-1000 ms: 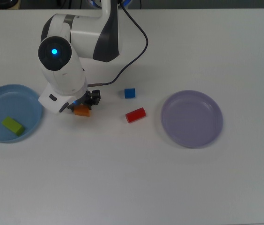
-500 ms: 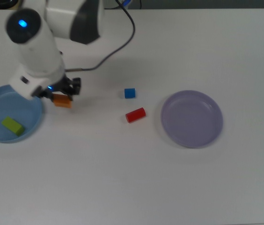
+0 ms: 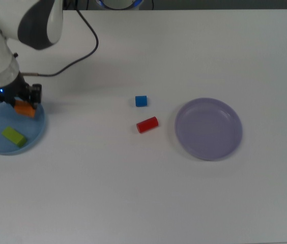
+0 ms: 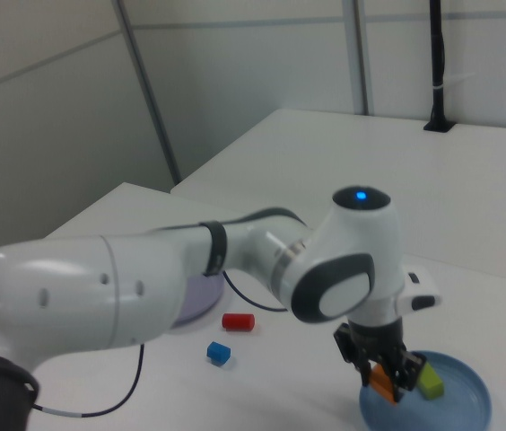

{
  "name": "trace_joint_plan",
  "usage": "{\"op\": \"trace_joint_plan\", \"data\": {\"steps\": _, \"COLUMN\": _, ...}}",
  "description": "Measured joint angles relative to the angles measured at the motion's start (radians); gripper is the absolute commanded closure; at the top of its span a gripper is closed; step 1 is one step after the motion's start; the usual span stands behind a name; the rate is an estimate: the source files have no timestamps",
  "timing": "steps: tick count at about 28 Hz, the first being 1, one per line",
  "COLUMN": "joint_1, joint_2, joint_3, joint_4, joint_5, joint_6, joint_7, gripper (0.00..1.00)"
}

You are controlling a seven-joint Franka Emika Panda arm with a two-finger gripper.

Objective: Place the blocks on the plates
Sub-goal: 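Carry the orange block onto the blue plate and release it, then move to the red cylinder, lower and grasp it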

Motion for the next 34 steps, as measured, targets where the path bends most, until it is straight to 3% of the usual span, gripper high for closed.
{"op": "trace_joint_plan", "data": {"steps": 5, "joint_1": 0.004, "joint_2": 0.053, "joint_3": 0.003, "joint_4": 0.001, "joint_5": 0.000, "joint_6": 0.092, "joint_7": 0.001, "gripper": 0.64}}
{"op": "trace_joint_plan", "data": {"steps": 7, "joint_1": 0.004, "joint_2": 0.059, "joint_3": 0.004, "joint_4": 0.003, "joint_5": 0.000, "joint_6": 0.103, "joint_7": 0.001, "gripper": 0.53}}
{"op": "trace_joint_plan", "data": {"steps": 10, "joint_1": 0.004, "joint_2": 0.059, "joint_3": 0.004, "joint_4": 0.005, "joint_5": 0.000, "joint_6": 0.103, "joint_7": 0.001, "gripper": 0.24}}
{"op": "trace_joint_plan", "data": {"steps": 11, "joint_1": 0.004, "joint_2": 0.059, "joint_3": 0.004, "joint_4": 0.005, "joint_5": 0.000, "joint_6": 0.103, "joint_7": 0.001, "gripper": 0.00}}
{"op": "trace_joint_plan", "data": {"steps": 25, "joint_1": 0.019, "joint_2": 0.049, "joint_3": 0.013, "joint_4": 0.020, "joint_5": 0.000, "joint_6": 0.102, "joint_7": 0.001, "gripper": 0.00}}
{"op": "trace_joint_plan", "data": {"steps": 34, "joint_1": 0.074, "joint_2": -0.029, "joint_3": 0.128, "joint_4": 0.029, "joint_5": 0.001, "joint_6": -0.041, "joint_7": 0.002, "gripper": 0.00}}
